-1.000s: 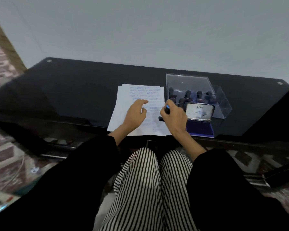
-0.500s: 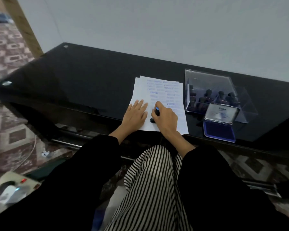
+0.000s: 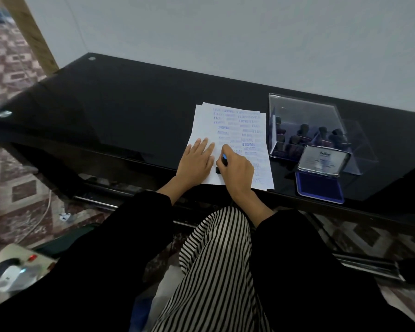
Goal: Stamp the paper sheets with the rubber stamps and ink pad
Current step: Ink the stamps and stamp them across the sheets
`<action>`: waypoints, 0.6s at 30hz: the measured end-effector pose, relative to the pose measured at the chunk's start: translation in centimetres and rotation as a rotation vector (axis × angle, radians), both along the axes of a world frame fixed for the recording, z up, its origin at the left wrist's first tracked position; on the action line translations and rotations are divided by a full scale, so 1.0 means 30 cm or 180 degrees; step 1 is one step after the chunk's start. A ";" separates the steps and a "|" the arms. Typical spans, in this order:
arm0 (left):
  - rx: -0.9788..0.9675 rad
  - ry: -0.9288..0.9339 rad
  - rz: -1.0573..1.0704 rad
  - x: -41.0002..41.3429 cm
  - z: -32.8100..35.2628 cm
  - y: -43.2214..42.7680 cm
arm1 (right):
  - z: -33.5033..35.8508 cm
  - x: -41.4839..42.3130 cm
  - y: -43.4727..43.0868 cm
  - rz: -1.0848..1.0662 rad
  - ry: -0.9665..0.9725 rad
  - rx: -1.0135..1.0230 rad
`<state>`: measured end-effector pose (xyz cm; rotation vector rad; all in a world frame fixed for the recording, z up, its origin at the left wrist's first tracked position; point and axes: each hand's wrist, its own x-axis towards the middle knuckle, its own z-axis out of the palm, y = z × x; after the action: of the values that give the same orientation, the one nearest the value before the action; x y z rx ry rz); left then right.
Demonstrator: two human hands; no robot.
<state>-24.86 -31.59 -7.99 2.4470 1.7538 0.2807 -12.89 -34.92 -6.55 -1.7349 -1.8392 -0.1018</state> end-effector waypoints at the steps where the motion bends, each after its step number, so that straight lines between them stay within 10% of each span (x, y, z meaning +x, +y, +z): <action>1: 0.0010 0.0016 0.0002 0.001 0.000 -0.001 | 0.000 -0.007 -0.005 0.0029 0.0006 0.0078; 18: 0.0011 0.0042 -0.0015 0.003 -0.008 0.002 | -0.030 -0.009 0.031 -0.0009 0.0053 0.0529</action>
<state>-24.77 -31.53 -8.22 2.4606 1.7540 0.2682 -13.17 -33.99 -7.46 -1.6188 -1.7640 -0.2339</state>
